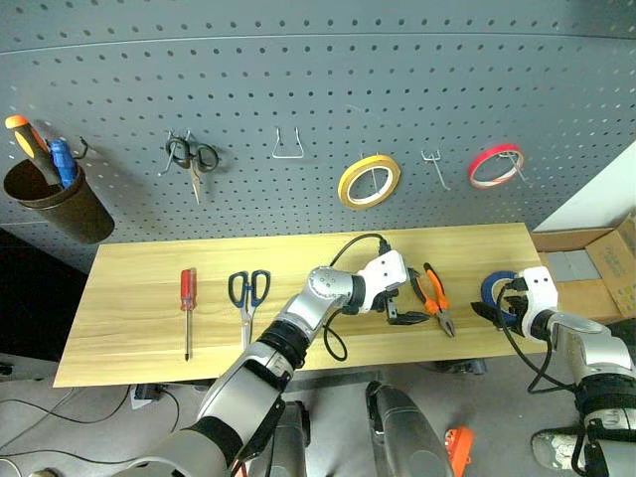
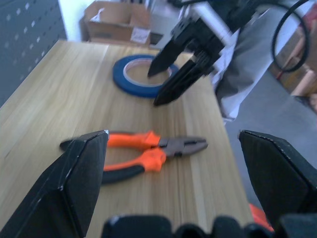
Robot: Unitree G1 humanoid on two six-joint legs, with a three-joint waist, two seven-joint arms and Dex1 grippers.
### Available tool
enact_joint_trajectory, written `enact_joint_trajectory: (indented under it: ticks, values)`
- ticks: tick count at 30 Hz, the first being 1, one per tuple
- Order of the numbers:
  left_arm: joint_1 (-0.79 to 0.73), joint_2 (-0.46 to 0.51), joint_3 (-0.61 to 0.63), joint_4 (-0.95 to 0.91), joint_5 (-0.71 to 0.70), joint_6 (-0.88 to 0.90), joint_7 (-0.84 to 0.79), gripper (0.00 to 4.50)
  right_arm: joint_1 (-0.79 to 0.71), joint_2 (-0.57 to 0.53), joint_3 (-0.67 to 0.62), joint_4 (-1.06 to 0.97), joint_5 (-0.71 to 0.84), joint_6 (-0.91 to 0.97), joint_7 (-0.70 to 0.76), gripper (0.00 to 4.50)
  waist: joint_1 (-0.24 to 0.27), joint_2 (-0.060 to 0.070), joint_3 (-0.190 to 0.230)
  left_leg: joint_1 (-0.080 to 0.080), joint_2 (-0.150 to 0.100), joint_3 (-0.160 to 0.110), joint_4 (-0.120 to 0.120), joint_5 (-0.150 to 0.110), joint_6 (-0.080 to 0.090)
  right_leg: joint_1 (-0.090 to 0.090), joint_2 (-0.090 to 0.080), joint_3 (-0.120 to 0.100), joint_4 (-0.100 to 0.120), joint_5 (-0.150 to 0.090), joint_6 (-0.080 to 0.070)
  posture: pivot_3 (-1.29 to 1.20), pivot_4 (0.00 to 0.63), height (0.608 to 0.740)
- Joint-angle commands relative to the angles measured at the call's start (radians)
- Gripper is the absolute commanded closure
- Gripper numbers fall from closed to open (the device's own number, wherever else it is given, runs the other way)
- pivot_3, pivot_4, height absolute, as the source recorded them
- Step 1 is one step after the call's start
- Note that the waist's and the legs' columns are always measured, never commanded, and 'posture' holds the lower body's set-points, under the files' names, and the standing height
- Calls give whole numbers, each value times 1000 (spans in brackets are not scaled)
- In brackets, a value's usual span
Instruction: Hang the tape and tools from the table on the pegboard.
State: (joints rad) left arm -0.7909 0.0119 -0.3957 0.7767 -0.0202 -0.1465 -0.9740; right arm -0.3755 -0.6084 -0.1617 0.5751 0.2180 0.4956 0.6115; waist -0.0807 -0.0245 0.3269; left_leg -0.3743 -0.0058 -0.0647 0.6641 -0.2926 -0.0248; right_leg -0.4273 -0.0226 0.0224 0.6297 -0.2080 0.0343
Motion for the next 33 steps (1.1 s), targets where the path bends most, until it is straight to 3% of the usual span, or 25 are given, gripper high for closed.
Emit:
enact_joint_trajectory:
  ticks: [1,2,5,15,20,29,33]
  values:
    - [-23,-32,10,6,6,-32,-12,15,-34,-1,-19,78,7,-12,19,0,-1,-1,2,0,0,0,1,0,0,-1,0,0,0,0,1,-111,373,740]
    - [-23,-38,10,6,8,-32,-14,15,-44,0,-16,99,5,-15,24,0,-1,-2,3,0,0,0,1,0,0,-1,-1,0,0,1,1,-109,373,740]
    - [-19,-49,9,-4,10,-30,-22,0,-65,2,-12,141,0,-30,41,637,-1,-5,5,0,0,0,1,0,0,-1,-1,0,0,1,2,-106,374,740]
    - [-20,-50,21,-7,16,-30,-45,0,-85,1,15,166,-30,-80,65,4077,-2,-5,5,0,0,0,1,0,0,-1,-1,0,0,1,3,-102,346,740]
    - [14,-41,30,-71,-3,29,-60,0,-8,-5,36,70,-75,-139,48,4142,-1,-4,4,0,0,0,1,0,0,-1,-1,0,0,1,3,-104,308,740]
    - [360,126,55,-693,-103,355,-47,0,481,57,60,-743,-215,-261,-161,4142,-4,11,-6,-14,-1,3,3,3,-6,-25,-7,9,15,0,5,-169,234,740]
    - [503,201,118,-945,-171,518,20,0,582,97,127,-932,-362,-359,-268,4142,-10,9,-21,-8,-2,12,4,4,-8,-23,-4,20,15,1,18,-179,202,740]
